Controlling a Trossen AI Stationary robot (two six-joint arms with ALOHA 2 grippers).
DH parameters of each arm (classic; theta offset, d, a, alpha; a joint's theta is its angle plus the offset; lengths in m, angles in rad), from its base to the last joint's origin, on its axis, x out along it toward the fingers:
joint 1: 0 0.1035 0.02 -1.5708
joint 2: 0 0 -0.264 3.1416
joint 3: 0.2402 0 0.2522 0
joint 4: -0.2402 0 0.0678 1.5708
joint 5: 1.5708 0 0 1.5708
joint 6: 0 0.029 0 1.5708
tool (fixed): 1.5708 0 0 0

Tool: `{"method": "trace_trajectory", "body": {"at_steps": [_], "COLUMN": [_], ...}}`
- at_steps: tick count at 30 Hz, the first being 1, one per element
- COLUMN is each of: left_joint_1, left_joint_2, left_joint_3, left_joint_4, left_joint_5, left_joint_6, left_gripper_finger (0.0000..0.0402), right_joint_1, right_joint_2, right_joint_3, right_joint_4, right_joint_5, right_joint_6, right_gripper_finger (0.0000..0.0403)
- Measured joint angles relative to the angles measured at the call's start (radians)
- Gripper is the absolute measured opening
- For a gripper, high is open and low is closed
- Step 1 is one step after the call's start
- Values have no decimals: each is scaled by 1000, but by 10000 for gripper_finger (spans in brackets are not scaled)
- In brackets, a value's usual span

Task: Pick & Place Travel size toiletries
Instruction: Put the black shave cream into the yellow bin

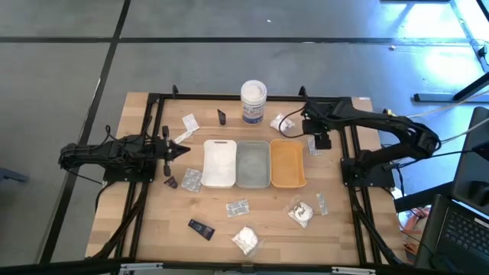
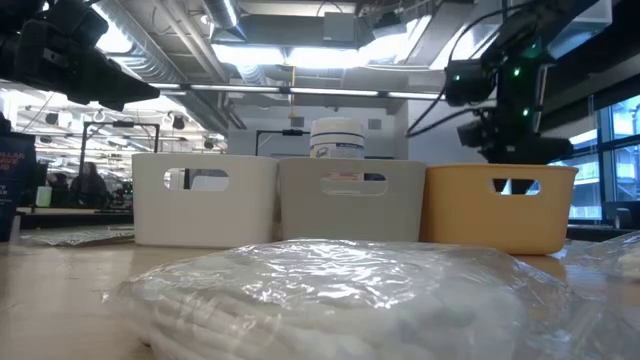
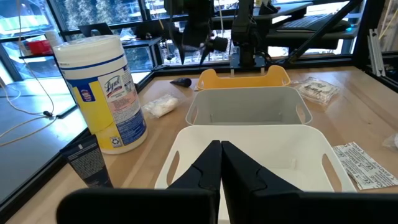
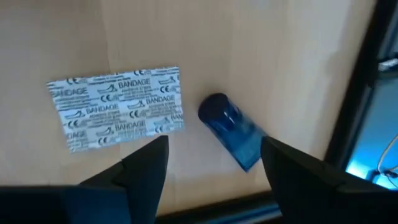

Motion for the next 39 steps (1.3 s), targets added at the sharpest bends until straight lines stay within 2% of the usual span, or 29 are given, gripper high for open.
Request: {"method": "trace_trajectory", "body": {"at_steps": [4, 10, 20, 26, 31, 39], "left_joint_1": [0, 0, 0, 0, 0, 0], "left_joint_2": [0, 0, 0, 0, 0, 0], "left_joint_3": [0, 0, 0, 0, 0, 0], "left_joint_4": [0, 0, 0, 0, 0, 0], "left_joint_5": [0, 0, 0, 0, 0, 0], "left_joint_6": [0, 0, 0, 0, 0, 0], "left_gripper_finger": [4, 4, 4, 4, 4, 4], "right_joint_1": [0, -14, -64, -91, -88, -92], "right_joint_2": [63, 145, 162, 253, 300, 264], "right_joint_3": [-23, -34, -35, -34, -29, -34], "right_joint_4": [62, 77, 146, 184, 188, 190], "right_joint_5": [12, 40, 47, 47, 74, 55], "right_joint_6": [-15, -27, -44, -43, -48, 3], "right_gripper_finger": [261, 241, 230, 230, 210, 164]}}
